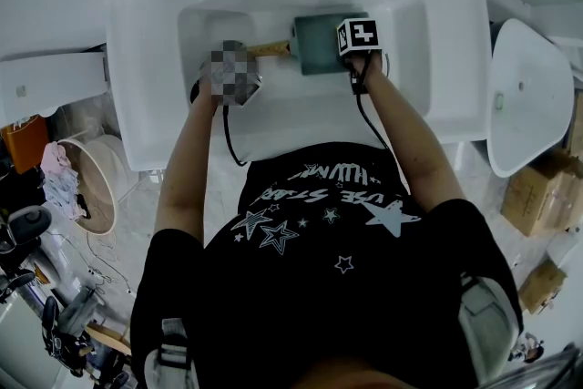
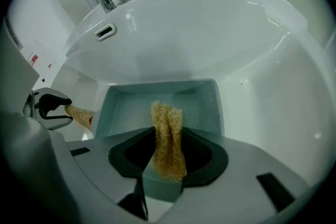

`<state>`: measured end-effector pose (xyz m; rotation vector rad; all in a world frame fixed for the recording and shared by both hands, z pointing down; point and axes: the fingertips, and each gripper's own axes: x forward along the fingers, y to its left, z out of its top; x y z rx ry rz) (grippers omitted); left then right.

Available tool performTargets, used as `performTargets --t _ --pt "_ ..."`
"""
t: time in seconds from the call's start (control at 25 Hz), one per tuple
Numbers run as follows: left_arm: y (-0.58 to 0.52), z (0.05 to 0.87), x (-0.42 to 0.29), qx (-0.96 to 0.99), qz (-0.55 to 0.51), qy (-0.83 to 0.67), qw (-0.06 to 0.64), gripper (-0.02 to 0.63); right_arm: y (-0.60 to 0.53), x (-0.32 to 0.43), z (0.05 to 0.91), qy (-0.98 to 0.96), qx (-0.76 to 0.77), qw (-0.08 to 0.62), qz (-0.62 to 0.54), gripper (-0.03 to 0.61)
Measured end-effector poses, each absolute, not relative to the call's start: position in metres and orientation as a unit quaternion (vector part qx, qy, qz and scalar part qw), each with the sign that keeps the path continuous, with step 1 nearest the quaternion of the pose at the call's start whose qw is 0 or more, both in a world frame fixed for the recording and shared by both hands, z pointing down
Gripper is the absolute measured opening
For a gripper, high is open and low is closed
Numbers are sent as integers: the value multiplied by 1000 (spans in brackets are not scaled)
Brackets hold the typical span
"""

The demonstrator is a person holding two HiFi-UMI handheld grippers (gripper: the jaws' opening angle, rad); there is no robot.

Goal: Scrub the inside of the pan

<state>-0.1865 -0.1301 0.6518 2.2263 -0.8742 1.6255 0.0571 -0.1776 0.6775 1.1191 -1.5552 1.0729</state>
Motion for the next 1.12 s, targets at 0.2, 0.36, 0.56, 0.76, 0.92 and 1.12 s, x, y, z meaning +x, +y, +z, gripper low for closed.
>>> performTargets --t 0.2,0.36,0.56,0.76,0.92,1.12 --pt "-129 652 -187 764 557 -301 125 192 -177 67 677 -620 468 475 414 153" --pt "-129 652 -186 764 556 -301 125 192 -179 72 676 -617 470 500 386 155" --pt "-130 652 -185 764 557 -301 125 192 -179 74 678 -613 472 503 386 156" --pt "-130 653 -186 765 556 -301 124 192 -180 64 674 -633 452 476 410 152" --pt "-130 653 -186 764 557 -300 125 192 -173 35 662 -666 408 416 466 152" --pt "-128 655 -187 763 557 -300 130 192 -157 -11 657 -687 349 370 520 152"
